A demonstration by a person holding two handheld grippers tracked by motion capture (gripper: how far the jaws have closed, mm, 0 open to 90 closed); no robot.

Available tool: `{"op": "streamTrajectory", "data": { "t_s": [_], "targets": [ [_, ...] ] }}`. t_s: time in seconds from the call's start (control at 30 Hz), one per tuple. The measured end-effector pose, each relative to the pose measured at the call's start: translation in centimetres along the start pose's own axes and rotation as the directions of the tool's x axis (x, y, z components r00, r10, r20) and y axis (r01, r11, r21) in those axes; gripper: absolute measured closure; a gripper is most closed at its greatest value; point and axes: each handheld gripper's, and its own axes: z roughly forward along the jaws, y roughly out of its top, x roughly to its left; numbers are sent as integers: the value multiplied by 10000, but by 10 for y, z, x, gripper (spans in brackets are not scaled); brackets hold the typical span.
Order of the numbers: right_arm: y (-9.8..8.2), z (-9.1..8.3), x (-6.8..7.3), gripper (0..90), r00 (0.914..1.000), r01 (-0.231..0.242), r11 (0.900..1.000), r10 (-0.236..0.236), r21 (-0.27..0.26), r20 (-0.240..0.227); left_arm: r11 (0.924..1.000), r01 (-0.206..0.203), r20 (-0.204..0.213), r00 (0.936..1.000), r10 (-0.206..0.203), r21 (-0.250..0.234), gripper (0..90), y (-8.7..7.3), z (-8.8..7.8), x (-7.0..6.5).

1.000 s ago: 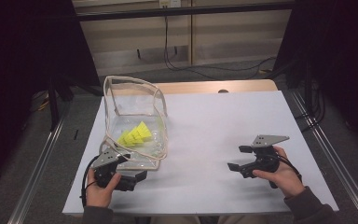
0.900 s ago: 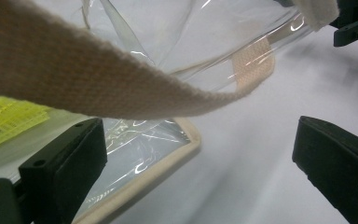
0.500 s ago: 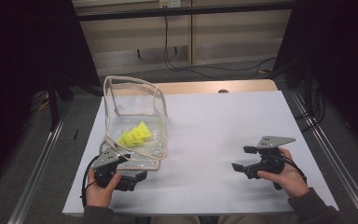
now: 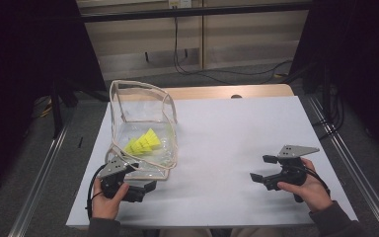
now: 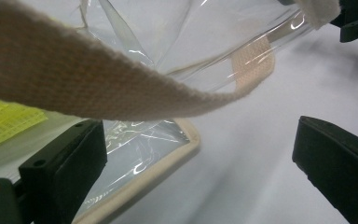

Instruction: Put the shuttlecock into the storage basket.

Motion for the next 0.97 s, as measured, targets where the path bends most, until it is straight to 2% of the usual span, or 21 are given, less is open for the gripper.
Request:
{"op": "streamTrajectory", "data": {
  "t_s": [0.97],
  "targets": [
    [-11,-11,-4,98,9997,-36,9999,39,-112,248,10000,-43,-29,10000,43,41,29,0,1,0]
  ]
}}
